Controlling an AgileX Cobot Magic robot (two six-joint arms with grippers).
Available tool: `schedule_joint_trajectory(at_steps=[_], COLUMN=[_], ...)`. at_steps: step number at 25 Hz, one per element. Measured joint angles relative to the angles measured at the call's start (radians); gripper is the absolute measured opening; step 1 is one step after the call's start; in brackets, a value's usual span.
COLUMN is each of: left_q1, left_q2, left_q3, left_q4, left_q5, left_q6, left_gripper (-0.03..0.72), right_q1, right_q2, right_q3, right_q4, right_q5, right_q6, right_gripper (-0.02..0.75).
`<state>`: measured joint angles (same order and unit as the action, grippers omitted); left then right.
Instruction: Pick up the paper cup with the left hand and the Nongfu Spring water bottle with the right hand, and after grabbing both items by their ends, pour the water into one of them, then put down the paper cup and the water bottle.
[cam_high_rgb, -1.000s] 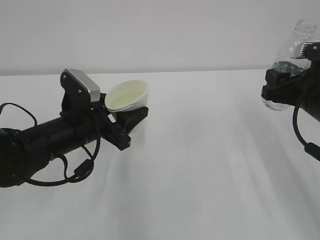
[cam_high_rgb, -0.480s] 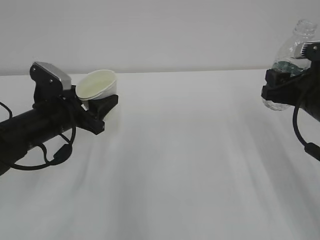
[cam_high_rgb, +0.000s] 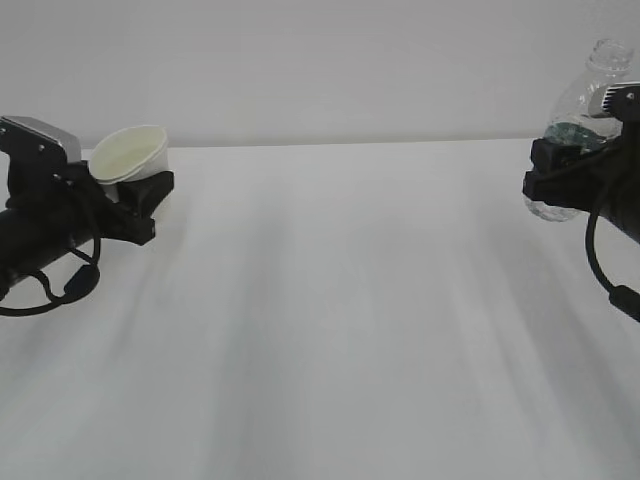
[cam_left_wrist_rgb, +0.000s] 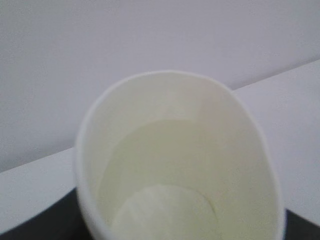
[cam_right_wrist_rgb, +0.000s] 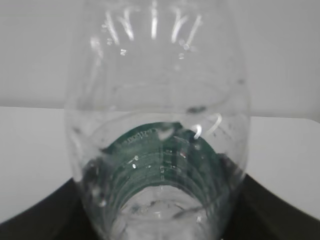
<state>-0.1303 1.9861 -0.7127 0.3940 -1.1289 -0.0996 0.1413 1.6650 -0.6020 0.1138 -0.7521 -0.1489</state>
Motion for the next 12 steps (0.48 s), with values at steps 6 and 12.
schedule_joint_trajectory(at_steps=[6, 12], left_q1=[0.056, 0.09], left_q2=[0.0, 0.0], left_q3=[0.0, 0.0], left_q4=[-0.025, -0.053], left_q5=[0.0, 0.0], left_q6=[0.0, 0.002], left_gripper=[0.409, 0.409], right_q1=[0.0, 0.0], right_q2=[0.0, 0.0], right_q3=[0.0, 0.0], right_q4=[0.0, 0.0], right_q5=[0.0, 0.0], right_q6=[0.0, 0.0], right_gripper=[0.461, 0.461])
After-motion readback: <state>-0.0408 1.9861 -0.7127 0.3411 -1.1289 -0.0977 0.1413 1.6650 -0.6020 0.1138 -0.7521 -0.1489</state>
